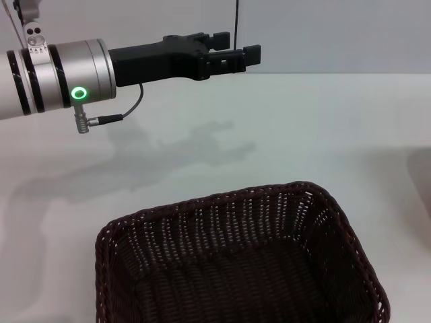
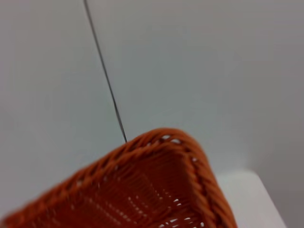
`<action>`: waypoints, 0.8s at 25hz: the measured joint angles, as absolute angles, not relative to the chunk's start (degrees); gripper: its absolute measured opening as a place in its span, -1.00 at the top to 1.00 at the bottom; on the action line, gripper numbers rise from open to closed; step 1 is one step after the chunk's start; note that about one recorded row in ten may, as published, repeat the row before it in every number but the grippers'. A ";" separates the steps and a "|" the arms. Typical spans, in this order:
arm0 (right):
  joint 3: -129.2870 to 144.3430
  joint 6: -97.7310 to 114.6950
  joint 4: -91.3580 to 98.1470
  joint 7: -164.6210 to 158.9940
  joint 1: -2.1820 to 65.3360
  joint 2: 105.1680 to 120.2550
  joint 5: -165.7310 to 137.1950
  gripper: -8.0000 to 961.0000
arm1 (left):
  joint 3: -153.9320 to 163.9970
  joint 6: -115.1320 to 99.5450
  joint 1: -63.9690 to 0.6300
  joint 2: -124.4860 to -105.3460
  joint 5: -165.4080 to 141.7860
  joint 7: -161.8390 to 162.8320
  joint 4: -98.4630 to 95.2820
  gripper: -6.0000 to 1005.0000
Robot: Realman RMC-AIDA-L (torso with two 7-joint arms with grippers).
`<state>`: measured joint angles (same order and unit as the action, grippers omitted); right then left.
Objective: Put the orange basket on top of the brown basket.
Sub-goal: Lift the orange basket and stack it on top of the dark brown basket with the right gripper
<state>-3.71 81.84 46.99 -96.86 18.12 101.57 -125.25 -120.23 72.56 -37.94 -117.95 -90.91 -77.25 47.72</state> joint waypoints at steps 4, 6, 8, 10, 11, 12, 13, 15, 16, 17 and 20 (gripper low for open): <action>-3.33 83.46 43.30 -98.00 16.76 103.63 -114.46 0.68 | -120.23 72.03 -37.86 -117.99 -90.88 -77.25 47.65 -0.72; -3.18 85.31 42.21 -98.08 16.57 104.47 -111.25 0.68 | -120.23 71.59 -37.80 -118.03 -90.88 -77.25 47.58 -0.72; -3.17 86.49 41.56 -98.09 16.49 104.92 -109.68 0.68 | -120.18 70.37 -37.74 -118.08 -90.88 -77.26 47.54 -0.72; -3.12 89.21 39.88 -98.18 16.41 105.67 -106.59 0.68 | -120.12 69.09 -37.73 -118.11 -90.88 -77.48 47.38 -0.72; -3.12 90.42 38.92 -98.25 16.40 105.90 -105.44 0.68 | -120.12 68.70 -37.76 -118.11 -90.88 -77.61 47.30 -0.72; -3.12 91.82 37.77 -98.34 16.40 106.11 -104.19 0.68 | -120.14 68.26 -37.90 -118.12 -90.87 -77.84 47.03 -0.72; -3.12 93.14 36.62 -98.35 16.39 106.37 -103.26 0.68 | -120.17 67.91 -38.06 -118.11 -90.86 -78.00 46.78 -0.72; -3.32 96.13 34.56 -98.06 16.38 107.15 -101.51 0.68 | -120.23 67.29 -38.56 -118.07 -90.83 -78.32 46.20 -0.72; -3.49 97.55 34.10 -97.44 16.32 107.93 -100.48 0.68 | -120.23 66.93 -38.89 -118.04 -90.83 -78.50 45.94 -0.72; -3.60 99.43 33.79 -96.20 16.05 109.75 -98.47 0.68 | -120.23 66.54 -39.20 -118.02 -90.82 -78.76 45.65 -0.72; -3.37 100.86 33.63 -95.53 15.80 111.36 -97.03 0.68 | -120.23 65.44 -40.25 -118.00 -90.80 -79.38 44.85 -0.72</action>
